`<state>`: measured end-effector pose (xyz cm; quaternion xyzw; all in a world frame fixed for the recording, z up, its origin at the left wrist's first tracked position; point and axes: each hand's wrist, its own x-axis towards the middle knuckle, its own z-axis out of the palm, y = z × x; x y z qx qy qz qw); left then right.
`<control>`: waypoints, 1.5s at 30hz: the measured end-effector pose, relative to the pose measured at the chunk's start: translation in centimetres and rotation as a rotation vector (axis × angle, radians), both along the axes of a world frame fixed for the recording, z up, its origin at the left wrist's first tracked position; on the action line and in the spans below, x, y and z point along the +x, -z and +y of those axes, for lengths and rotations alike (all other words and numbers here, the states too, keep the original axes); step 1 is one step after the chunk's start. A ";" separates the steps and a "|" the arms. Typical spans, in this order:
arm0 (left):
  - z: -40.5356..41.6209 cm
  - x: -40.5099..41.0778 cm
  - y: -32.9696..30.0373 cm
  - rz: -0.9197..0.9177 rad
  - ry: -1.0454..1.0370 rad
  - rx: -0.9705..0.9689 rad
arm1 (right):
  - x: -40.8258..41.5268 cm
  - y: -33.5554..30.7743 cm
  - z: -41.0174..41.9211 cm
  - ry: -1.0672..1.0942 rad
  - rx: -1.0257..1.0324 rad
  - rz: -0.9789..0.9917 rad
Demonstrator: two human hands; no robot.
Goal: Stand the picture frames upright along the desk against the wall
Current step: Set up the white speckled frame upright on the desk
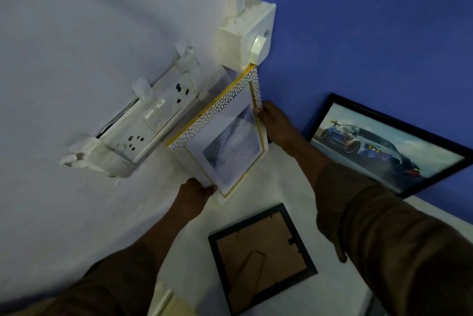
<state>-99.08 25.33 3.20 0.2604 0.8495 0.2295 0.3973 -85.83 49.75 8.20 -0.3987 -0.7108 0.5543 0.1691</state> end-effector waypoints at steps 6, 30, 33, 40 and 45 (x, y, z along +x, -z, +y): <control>-2.7 0.4 -0.8 0.009 0.033 0.039 | 3.0 -0.4 -2.0 0.027 -0.020 0.041; -13.3 19.5 -19.1 0.071 0.068 0.687 | 32.5 -8.5 -18.0 0.209 -0.080 0.056; -13.1 20.4 -21.5 0.149 0.152 0.697 | 34.8 -9.1 -20.0 0.245 -0.005 -0.062; -12.3 23.3 -26.6 0.512 0.492 0.550 | 36.6 -17.4 -26.9 0.113 0.538 -0.334; -13.5 26.1 -27.8 0.628 0.726 0.450 | 36.5 -23.0 -32.8 0.075 0.971 -0.255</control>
